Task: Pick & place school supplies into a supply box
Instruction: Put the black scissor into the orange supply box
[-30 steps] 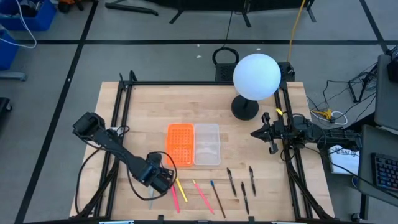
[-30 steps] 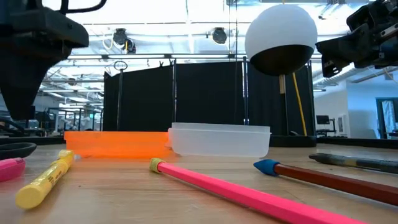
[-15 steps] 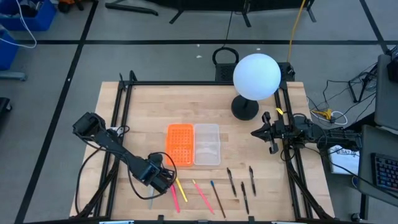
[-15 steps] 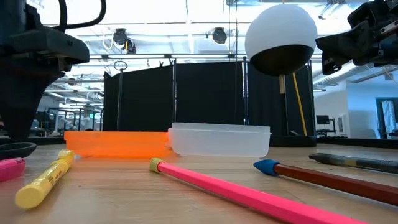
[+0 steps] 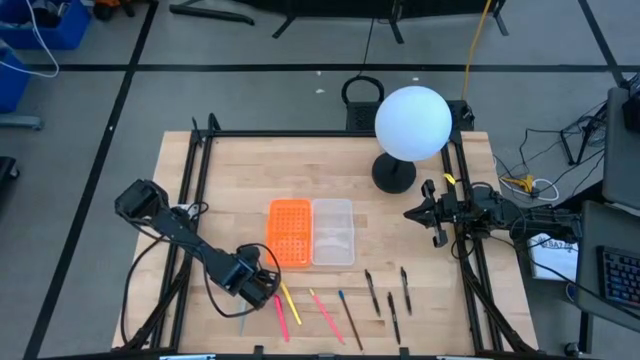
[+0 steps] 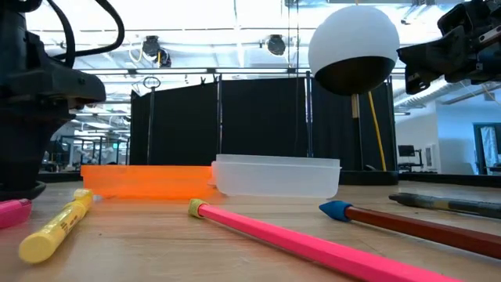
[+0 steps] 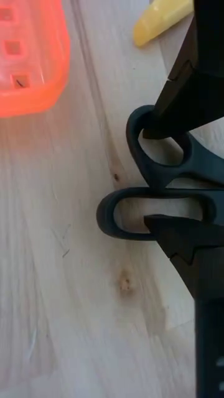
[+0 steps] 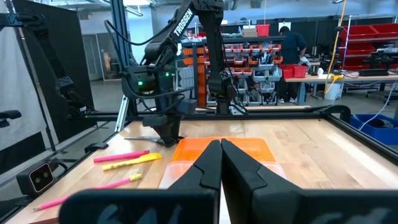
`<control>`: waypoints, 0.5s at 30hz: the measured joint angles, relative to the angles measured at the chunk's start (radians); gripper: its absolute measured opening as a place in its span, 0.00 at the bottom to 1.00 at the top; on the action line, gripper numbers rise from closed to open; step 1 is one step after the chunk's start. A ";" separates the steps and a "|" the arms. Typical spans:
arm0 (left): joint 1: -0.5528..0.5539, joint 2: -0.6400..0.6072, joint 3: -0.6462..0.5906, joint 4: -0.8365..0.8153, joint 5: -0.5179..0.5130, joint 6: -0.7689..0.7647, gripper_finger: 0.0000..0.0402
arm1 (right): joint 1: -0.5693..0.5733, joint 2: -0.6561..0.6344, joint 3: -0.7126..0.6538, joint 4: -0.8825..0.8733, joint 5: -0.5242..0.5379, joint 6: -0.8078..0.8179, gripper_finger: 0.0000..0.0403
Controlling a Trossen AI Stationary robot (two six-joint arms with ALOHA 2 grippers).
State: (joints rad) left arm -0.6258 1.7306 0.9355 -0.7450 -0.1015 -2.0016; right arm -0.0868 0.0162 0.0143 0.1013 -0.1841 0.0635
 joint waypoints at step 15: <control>0.022 0.002 -0.027 0.020 0.000 0.032 0.15 | 0.000 0.000 0.000 0.000 0.000 0.000 0.00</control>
State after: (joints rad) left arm -0.6041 1.7325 0.9089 -0.7246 -0.1016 -1.9691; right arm -0.0869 0.0162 0.0143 0.1009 -0.1841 0.0635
